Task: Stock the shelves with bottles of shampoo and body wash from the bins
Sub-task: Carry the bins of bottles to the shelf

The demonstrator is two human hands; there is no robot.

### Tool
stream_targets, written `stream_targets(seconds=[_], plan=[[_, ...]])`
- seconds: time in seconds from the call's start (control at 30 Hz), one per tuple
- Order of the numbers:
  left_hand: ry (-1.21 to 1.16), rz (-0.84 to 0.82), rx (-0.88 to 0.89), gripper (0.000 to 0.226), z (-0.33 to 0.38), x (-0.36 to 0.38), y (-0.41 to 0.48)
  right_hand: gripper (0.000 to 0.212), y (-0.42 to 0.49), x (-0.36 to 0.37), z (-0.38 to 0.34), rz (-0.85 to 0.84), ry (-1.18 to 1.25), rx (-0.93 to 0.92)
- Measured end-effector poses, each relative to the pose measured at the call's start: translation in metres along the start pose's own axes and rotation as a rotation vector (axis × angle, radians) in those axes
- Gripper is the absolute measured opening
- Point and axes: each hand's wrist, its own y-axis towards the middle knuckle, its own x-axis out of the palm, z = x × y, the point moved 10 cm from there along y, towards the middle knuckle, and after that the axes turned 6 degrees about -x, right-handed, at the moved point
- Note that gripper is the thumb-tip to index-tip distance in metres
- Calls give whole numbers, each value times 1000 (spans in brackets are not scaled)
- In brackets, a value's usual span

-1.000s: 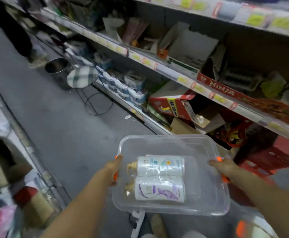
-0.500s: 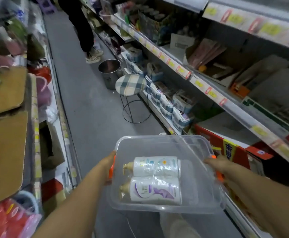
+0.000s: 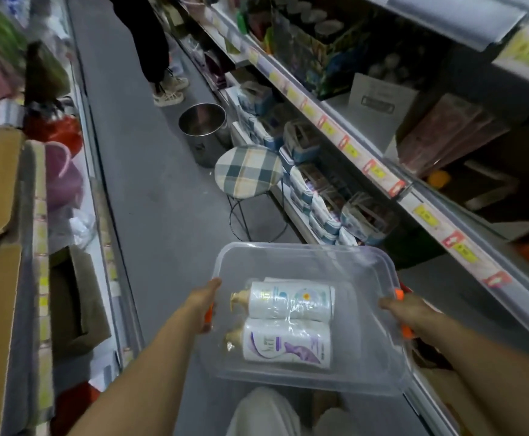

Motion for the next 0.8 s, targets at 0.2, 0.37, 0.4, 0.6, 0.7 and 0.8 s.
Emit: stream_targets(seconds=[0.2,0.37,0.4,0.6,0.7,0.8], plan=[[134,-41,22,36,73,15,61,31,52,13,-31,33,94,66],[354,-107,62,39,144,38,129,10,75,41,-25,116,219,179],[403,-132,76,38,160,45,143,10,76,50,-21,149,259,216],[601,-245,131,23,235,82,214,28,90,114,5,312,445,404],[659,-270,144,22,256,105,252,34,113,148,21,359,519,455],[686,-268,163,21,266,132,299,36,151,180,42,375,573,468]])
